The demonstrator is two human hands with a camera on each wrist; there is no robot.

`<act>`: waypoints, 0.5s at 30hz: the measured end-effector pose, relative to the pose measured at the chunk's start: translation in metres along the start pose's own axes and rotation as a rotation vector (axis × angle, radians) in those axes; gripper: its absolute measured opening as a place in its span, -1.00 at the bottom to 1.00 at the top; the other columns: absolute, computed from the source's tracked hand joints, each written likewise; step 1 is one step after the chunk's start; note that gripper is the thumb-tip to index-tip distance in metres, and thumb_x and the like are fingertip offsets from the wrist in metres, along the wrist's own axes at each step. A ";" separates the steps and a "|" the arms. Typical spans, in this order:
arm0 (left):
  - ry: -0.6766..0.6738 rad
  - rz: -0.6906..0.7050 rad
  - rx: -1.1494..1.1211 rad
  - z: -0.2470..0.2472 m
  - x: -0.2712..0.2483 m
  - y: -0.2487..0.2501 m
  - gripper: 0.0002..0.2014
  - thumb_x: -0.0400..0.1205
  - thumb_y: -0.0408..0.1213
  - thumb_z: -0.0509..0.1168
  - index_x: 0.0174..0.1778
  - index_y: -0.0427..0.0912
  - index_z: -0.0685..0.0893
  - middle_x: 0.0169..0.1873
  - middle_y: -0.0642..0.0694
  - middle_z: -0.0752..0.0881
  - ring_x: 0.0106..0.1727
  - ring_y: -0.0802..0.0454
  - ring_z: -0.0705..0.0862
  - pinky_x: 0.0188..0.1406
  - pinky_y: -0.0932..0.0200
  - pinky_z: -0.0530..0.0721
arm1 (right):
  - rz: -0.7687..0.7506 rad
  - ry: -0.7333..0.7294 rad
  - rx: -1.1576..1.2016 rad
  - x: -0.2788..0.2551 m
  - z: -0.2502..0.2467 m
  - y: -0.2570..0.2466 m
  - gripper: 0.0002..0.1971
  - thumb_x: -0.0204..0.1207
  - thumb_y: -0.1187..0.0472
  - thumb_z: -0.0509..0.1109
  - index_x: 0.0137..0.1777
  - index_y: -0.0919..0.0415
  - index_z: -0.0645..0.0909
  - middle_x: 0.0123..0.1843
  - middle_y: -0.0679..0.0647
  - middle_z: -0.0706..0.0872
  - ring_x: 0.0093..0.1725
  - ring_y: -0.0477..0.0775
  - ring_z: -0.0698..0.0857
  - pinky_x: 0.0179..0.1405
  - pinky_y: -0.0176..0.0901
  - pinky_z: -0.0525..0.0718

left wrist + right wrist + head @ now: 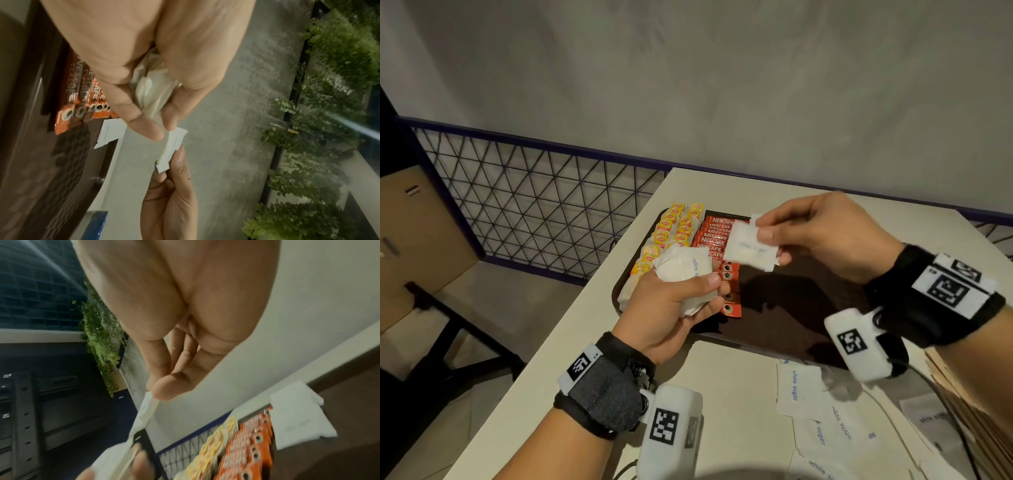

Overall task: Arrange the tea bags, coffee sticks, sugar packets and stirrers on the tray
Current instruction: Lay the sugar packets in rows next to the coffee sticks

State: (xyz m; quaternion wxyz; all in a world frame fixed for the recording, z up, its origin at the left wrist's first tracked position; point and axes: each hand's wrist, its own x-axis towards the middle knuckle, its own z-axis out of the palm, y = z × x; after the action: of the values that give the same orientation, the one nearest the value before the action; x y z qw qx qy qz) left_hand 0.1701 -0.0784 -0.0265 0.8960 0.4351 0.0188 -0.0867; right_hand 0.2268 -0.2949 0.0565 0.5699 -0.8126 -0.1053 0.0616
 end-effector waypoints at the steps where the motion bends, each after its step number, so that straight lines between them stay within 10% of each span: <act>1: 0.007 -0.002 -0.009 0.001 0.000 0.000 -0.66 0.47 -0.54 0.45 0.17 -0.34 0.73 -0.16 -0.21 0.81 -0.18 -0.09 0.83 -0.33 0.19 0.79 | -0.026 0.042 -0.004 0.007 -0.007 0.001 -0.82 0.45 0.33 0.65 0.05 0.28 0.84 -0.12 0.28 0.89 -0.31 0.16 0.78 -0.10 -0.08 0.84; 15: 0.048 -0.008 -0.097 0.003 -0.002 0.004 -0.69 0.60 -0.64 0.34 0.22 -0.29 0.69 0.02 -0.39 0.82 0.01 -0.29 0.86 -0.18 -0.01 0.87 | 0.263 0.024 -0.306 0.082 -0.036 0.067 -0.84 0.39 0.46 0.67 -0.04 0.32 0.88 -0.09 0.27 0.89 -0.22 0.11 0.80 -0.21 -0.08 0.83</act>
State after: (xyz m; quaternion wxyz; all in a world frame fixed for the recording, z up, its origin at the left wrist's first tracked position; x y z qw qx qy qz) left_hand 0.1690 -0.0783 -0.0213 0.9151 0.3928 0.0461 -0.0786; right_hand 0.3212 -0.3298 0.0070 0.4280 -0.8972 0.0007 0.1090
